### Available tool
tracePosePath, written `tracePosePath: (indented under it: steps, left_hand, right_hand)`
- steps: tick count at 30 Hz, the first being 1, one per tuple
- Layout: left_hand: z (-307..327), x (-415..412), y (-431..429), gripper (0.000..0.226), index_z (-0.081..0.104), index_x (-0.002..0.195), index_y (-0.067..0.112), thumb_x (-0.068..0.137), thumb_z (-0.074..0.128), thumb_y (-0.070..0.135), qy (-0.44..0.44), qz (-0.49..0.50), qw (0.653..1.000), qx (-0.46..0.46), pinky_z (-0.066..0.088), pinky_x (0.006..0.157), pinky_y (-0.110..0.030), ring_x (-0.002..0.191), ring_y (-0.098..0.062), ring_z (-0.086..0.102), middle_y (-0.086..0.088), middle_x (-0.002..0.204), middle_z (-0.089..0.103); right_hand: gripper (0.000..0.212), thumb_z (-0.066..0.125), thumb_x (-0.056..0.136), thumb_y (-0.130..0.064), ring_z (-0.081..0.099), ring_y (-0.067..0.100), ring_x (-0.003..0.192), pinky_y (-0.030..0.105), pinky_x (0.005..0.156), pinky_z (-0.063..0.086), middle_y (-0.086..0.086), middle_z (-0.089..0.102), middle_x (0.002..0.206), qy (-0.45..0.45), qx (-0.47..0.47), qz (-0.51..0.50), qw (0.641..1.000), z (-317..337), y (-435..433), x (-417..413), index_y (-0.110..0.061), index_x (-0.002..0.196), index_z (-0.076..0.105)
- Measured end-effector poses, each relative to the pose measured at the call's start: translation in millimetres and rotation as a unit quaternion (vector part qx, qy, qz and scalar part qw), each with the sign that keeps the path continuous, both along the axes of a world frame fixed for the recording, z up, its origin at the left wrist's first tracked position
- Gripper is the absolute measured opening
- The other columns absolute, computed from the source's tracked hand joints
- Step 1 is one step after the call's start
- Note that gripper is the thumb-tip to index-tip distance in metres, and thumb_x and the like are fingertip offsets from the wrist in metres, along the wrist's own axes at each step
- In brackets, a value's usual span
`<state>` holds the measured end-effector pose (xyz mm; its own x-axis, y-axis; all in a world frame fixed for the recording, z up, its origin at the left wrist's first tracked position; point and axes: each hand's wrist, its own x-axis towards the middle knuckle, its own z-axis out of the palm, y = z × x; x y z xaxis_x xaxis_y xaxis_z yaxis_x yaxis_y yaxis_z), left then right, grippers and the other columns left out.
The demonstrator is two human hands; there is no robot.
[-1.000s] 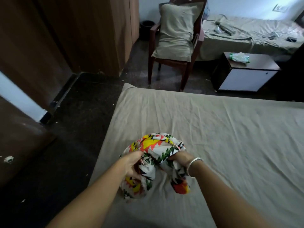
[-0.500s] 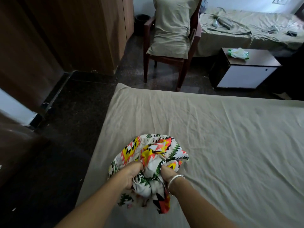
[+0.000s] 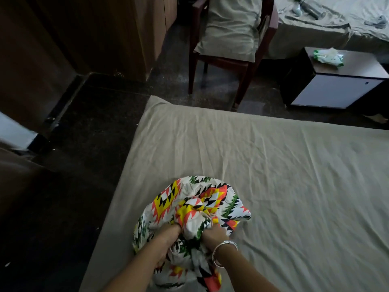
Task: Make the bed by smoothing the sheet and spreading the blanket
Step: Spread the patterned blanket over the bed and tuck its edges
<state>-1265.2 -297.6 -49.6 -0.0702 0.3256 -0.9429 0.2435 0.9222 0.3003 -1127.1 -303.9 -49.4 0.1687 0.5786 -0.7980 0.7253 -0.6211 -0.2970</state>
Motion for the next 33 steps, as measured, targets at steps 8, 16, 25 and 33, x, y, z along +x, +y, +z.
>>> tracePosePath:
  steps: [8, 16, 25, 33]
  left_hand:
    - [-81, 0, 39, 0.101, -0.021, 0.144, 0.037, 0.086, 0.062, 0.042, 0.031, 0.065, 0.997, 0.032, 0.036, 0.108, -0.043, 0.138, -0.032, 0.029, -0.003, 0.157, 0.014]
    - [-133, 37, 61, 0.047, 0.046, 0.136, 0.009, 0.095, 0.047, 0.032, 0.077, 0.175, 0.981, 0.028, 0.046, 0.095, -0.04, 0.113, -0.03, 0.053, -0.013, 0.131, 0.052]
    - [51, 37, 300, 0.068, 0.034, 0.144, 0.027, 0.081, 0.06, 0.029, -0.004, 0.044, 0.879, 0.475, 0.033, 0.107, -0.025, 0.125, -0.018, 0.047, 0.002, 0.14, 0.046]
    - [131, 25, 313, 0.028, 0.064, 0.111, 0.012, 0.083, 0.06, 0.013, 0.212, -0.07, 0.704, 0.674, 0.045, 0.073, -0.032, 0.097, -0.03, 0.062, -0.012, 0.101, 0.069]
  right_hand:
    - [0.037, 0.047, 0.089, -0.03, -0.005, 0.046, 0.141, 0.051, 0.115, 0.007, 0.019, -0.015, 0.155, -0.048, -0.024, -0.074, 0.996, -68, 39, -1, -0.021, 0.123, 0.059]
    - [0.024, 0.054, 0.09, -0.011, 0.057, 0.027, 0.088, 0.029, 0.068, 0.037, 0.025, 0.065, 0.095, 0.045, 0.08, -0.317, 0.944, -110, 63, -2, 0.008, 0.097, 0.067]
    - [0.051, 0.04, 0.078, -0.019, 0.05, 0.029, 0.119, 0.024, 0.104, 0.035, 0.017, 0.059, 0.121, 0.128, 0.485, -0.158, 0.85, 69, 279, 17, 0.003, 0.119, 0.059]
    - [0.02, 0.053, 0.077, -0.015, 0.057, 0.042, 0.088, 0.031, 0.062, 0.029, 0.019, 0.065, 0.093, -0.098, 0.554, -0.019, 0.827, 134, 290, 28, -0.009, 0.093, 0.064]
